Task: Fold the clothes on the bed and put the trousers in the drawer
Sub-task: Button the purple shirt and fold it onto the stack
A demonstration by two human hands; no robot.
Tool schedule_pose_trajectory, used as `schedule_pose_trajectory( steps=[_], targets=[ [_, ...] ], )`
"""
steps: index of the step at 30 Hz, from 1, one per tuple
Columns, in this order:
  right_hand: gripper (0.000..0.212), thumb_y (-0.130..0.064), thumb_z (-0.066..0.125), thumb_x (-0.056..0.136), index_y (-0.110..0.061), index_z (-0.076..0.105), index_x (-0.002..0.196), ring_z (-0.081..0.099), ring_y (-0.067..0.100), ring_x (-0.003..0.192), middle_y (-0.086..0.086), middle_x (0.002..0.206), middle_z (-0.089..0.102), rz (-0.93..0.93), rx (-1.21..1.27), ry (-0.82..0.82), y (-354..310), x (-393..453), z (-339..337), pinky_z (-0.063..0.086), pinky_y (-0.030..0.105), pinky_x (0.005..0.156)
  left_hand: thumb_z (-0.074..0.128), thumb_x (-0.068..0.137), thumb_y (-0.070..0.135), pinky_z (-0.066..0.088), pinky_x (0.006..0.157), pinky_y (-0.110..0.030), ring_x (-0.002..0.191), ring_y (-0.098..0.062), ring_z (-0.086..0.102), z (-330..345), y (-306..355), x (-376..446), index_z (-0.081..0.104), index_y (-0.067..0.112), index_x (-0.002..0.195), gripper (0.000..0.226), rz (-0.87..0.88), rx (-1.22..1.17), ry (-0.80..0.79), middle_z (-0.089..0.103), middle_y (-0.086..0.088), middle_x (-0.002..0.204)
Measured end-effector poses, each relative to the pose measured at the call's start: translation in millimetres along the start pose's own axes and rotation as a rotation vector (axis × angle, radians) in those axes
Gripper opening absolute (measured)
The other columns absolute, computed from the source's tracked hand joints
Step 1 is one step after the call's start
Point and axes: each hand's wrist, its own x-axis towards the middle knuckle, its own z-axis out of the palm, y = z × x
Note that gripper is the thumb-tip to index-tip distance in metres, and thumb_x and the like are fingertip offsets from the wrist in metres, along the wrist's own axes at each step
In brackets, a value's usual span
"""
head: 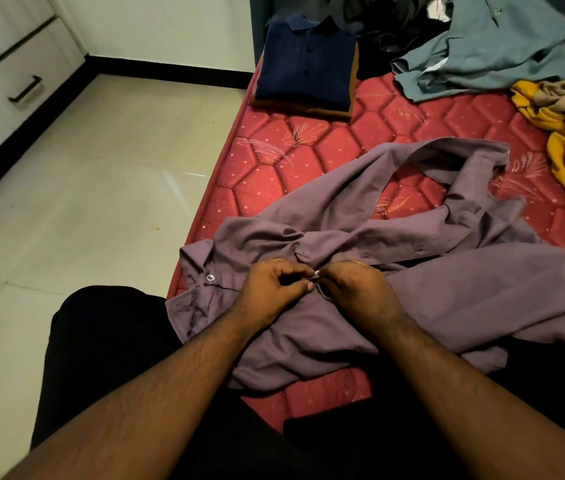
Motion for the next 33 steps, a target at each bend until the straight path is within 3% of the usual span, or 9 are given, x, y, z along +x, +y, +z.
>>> schedule_pose_trajectory(
  steps=[5,9,12,17,20,23,26,29,33],
  targets=[
    [0.016,-0.019,0.051,0.083,-0.008,0.058,0.075,0.054,0.03,0.067,0.01,0.072,0.058,-0.082,-0.068,0.069,-4.7,1.9,2.6,0.043,0.041,0.062,0.076,0.073,0.0,0.047,0.068,-0.02,0.069,-0.007,0.055,2.8,4.5,1.8,0.069,0.011,0.097,0.027,-0.033,-0.074,-0.072,0.065,-0.003,0.08],
    [0.014,-0.02,0.05,0.083,-0.01,0.056,0.074,0.051,0.028,0.068,0.009,0.073,0.058,-0.128,-0.126,0.101,-6.4,0.9,2.8,0.041,0.04,0.061,0.066,0.073,0.022,0.046,0.079,-0.018,0.084,-0.01,0.058,1.4,-1.8,3.9,0.071,0.01,0.105,0.035,0.092,0.168,-0.126,0.066,-0.004,0.092],
    [0.014,-0.024,0.05,0.083,-0.013,0.057,0.077,0.055,0.027,0.069,0.006,0.075,0.06,-0.112,-0.175,0.081,-7.7,-3.5,2.6,0.044,0.038,0.059,0.05,0.076,0.04,0.045,0.085,-0.033,0.092,-0.023,0.058,0.9,-6.5,5.6,0.07,0.016,0.116,0.05,0.096,0.397,-0.227,0.063,-0.009,0.096],
    [0.013,-0.032,0.047,0.085,-0.021,0.053,0.083,0.062,0.024,0.073,0.0,0.078,0.064,-0.042,-0.21,0.016,-8.1,-4.7,-4.0,0.047,0.035,0.064,0.038,0.091,0.053,0.046,0.082,-0.041,0.092,-0.03,0.054,-4.0,-13.3,-8.1,0.044,0.046,0.135,0.046,0.176,0.76,-0.18,0.055,-0.006,0.103],
    [0.01,-0.033,0.046,0.084,-0.023,0.049,0.086,0.063,0.025,0.073,-0.001,0.079,0.067,-0.02,-0.266,0.001,-6.0,-6.9,-8.3,0.048,0.036,0.063,0.031,0.093,0.059,0.044,0.092,-0.043,0.108,-0.03,0.052,-8.1,-15.3,-16.5,0.037,0.052,0.141,0.048,0.178,0.911,-0.159,0.054,-0.004,0.123],
    [0.021,-0.027,0.062,0.079,-0.023,0.044,0.091,0.064,0.026,0.065,0.0,0.076,0.067,0.001,-0.337,0.012,-5.9,-9.5,-9.2,0.049,0.034,0.055,0.013,0.09,0.069,0.016,0.117,-0.051,0.143,-0.029,0.026,-13.2,-12.4,-20.2,0.011,0.051,0.151,0.063,0.059,1.004,-0.245,0.028,0.001,0.156],
    [0.03,-0.024,0.074,0.071,-0.02,0.051,0.09,0.063,0.026,0.055,0.002,0.066,0.065,-0.012,-0.396,0.027,-9.7,-9.3,-12.6,0.047,0.031,0.047,0.001,0.081,0.079,-0.013,0.116,-0.052,0.151,-0.018,-0.007,-17.3,-12.3,-21.5,-0.016,0.048,0.148,0.076,-0.048,0.994,-0.299,-0.006,0.013,0.163],
    [0.016,-0.035,0.052,0.081,-0.02,0.05,0.084,0.062,0.028,0.057,0.004,0.062,0.064,0.001,-0.416,0.013,-10.5,-6.2,-19.7,0.048,0.035,0.052,-0.002,0.077,0.077,-0.017,0.115,-0.052,0.149,-0.015,-0.016,-17.8,-8.6,-19.4,-0.023,0.048,0.145,0.077,-0.094,0.985,-0.343,-0.017,0.016,0.161],
    [0.029,-0.047,0.063,0.084,-0.022,0.047,0.088,0.062,0.03,0.076,0.005,0.077,0.066,0.195,-0.271,-0.203,7.5,-8.7,-48.1,0.042,0.038,0.069,-0.002,0.077,0.078,-0.018,0.114,-0.055,0.149,-0.016,-0.018,-19.7,-5.4,-19.4,-0.027,0.051,0.139,0.073,-0.113,0.985,-0.382,-0.02,0.015,0.16]
  ],
)
